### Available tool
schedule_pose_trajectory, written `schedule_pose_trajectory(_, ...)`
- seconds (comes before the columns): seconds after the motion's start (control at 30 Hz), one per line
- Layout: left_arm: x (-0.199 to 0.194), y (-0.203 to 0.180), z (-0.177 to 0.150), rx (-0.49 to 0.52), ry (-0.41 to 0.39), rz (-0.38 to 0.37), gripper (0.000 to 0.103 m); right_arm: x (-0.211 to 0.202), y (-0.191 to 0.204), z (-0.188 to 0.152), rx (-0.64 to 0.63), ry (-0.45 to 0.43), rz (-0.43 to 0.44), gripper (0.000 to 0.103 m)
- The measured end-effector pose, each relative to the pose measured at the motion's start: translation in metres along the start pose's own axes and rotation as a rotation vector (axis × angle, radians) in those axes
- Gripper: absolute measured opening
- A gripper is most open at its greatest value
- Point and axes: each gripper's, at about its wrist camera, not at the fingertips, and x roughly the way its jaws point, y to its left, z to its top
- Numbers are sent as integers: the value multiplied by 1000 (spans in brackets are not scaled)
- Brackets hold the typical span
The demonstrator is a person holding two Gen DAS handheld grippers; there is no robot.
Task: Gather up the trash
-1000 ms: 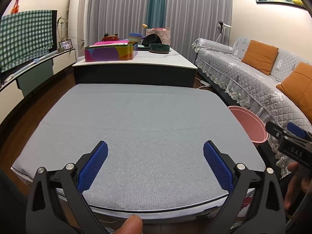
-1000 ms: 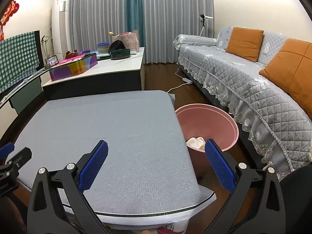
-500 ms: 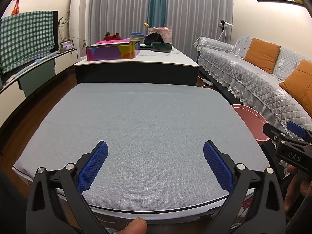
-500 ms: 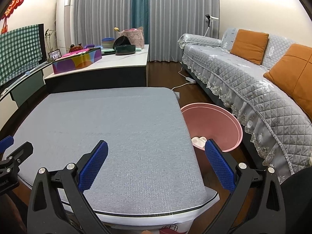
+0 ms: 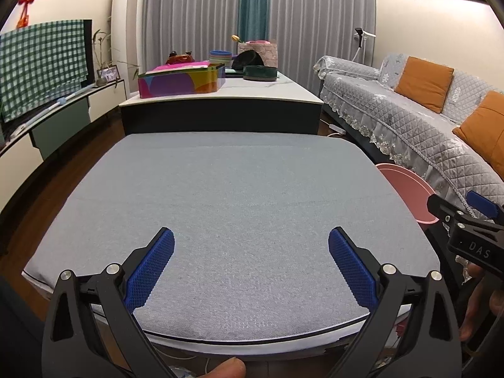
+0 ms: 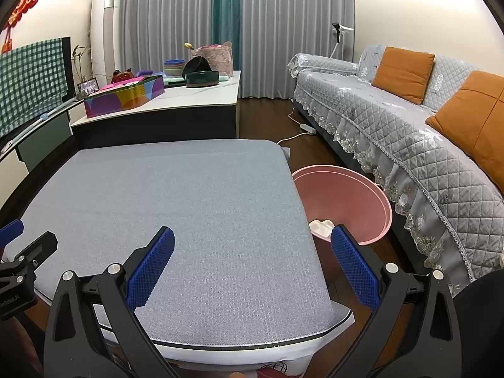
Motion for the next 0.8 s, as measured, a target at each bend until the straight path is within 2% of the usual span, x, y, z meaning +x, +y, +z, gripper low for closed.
schedule_pose_trajectory(0.8, 7, 1, -4, -21, 27, -21, 95, 1, -1, 0, 0, 1, -2, 98)
